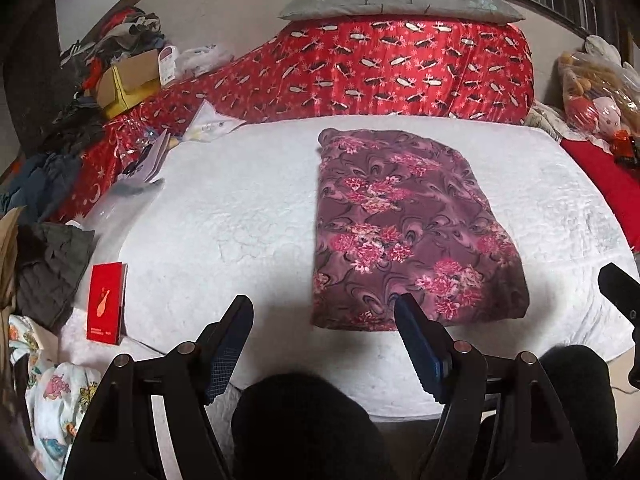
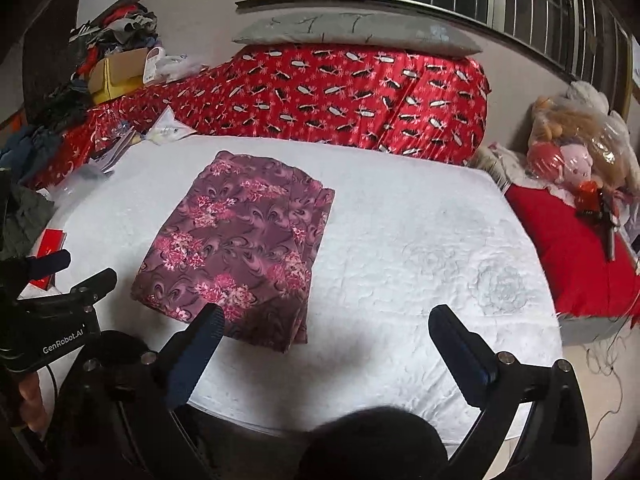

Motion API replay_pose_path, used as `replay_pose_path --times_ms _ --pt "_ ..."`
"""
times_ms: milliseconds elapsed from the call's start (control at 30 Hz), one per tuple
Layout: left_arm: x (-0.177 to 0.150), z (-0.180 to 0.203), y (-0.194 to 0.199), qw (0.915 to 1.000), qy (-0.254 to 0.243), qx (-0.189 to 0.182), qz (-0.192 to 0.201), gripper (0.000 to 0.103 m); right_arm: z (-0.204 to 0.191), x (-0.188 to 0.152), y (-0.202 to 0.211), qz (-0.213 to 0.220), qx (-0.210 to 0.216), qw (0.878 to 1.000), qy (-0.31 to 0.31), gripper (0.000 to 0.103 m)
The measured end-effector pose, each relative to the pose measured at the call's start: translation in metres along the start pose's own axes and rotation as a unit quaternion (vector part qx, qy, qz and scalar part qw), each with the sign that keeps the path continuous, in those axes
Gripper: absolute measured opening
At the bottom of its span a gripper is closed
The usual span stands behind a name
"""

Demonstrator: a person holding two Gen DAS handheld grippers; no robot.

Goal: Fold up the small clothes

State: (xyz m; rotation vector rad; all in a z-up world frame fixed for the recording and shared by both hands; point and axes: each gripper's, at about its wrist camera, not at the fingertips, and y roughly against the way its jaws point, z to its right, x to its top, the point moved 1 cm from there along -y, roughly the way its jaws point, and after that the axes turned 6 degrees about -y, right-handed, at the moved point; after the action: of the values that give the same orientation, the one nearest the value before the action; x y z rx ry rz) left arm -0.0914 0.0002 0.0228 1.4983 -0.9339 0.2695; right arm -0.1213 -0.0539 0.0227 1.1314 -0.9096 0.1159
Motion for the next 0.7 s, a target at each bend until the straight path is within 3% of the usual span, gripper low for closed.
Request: replay_pose_path --times_ms 700 --pt "-0.007 0.013 0.039 0.9992 0.013 -0.023 0.03 0.073 0.003 0.0 0.018 0.006 0.001 1.0 -0.027 0.103"
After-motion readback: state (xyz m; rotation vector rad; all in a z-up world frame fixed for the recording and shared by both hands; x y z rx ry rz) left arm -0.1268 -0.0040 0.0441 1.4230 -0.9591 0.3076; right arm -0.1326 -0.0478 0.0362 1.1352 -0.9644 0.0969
